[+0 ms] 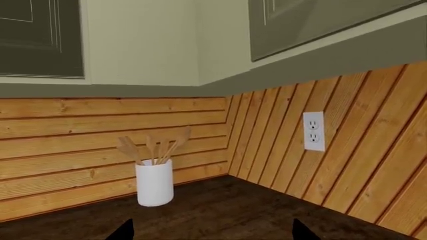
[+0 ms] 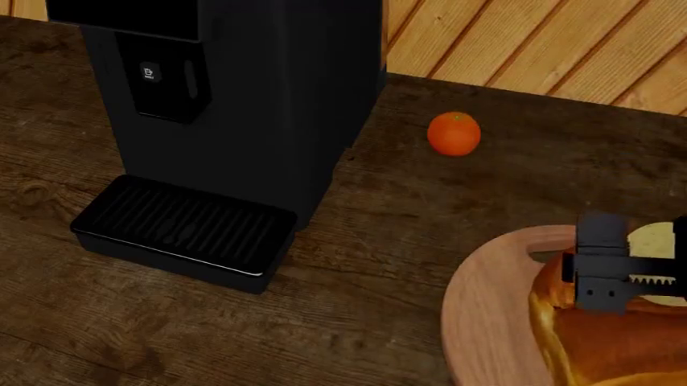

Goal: Pick up the wedge of cheese and place it on the slice of bread to prepare a simple cheese on bread dish.

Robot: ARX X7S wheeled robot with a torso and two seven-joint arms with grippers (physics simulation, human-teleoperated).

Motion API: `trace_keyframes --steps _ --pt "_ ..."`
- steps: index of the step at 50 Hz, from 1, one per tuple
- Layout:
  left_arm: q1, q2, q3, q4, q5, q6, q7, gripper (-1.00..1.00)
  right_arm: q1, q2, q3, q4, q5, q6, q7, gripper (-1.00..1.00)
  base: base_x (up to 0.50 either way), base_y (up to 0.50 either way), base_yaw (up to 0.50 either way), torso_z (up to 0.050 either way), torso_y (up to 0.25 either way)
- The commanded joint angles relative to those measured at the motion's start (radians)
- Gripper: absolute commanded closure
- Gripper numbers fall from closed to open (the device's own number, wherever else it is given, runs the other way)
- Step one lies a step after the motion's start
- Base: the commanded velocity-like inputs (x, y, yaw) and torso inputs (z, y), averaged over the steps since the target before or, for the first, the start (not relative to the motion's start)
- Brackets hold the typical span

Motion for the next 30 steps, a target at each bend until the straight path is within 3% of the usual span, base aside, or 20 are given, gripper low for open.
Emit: trace_keyframes --steps 1,10,21,30 --pt "-0.002 -0.001 0.002 -0.002 -0.003 -0.005 0.000 -1.00 0.118 0.001 0.013 -0.038 0.065 0.031 0.067 -1.00 0.00 0.00 0.00 0.000 0.000" --pt "-0.006 -0.001 0.001 0.008 -0.006 -0.011 -0.002 -1.00 0.217 -0.009 0.011 -0.080 0.132 0.041 0.131 -1.00 0.00 0.00 0.00 0.000 0.000" --pt "-0.005 -0.002 0.002 0.003 -0.009 -0.008 0.000 -1.00 0.490 -0.015 0.013 -0.126 0.286 0.045 0.233 -1.00 0.00 0.00 0.00 0.000 0.000" --pt "-0.009 -0.002 0.001 0.013 -0.013 -0.022 -0.002 -1.00 0.717 0.045 -0.061 -0.220 0.356 -0.017 0.248 -1.00 0.00 0.00 0.00 0.000 0.000"
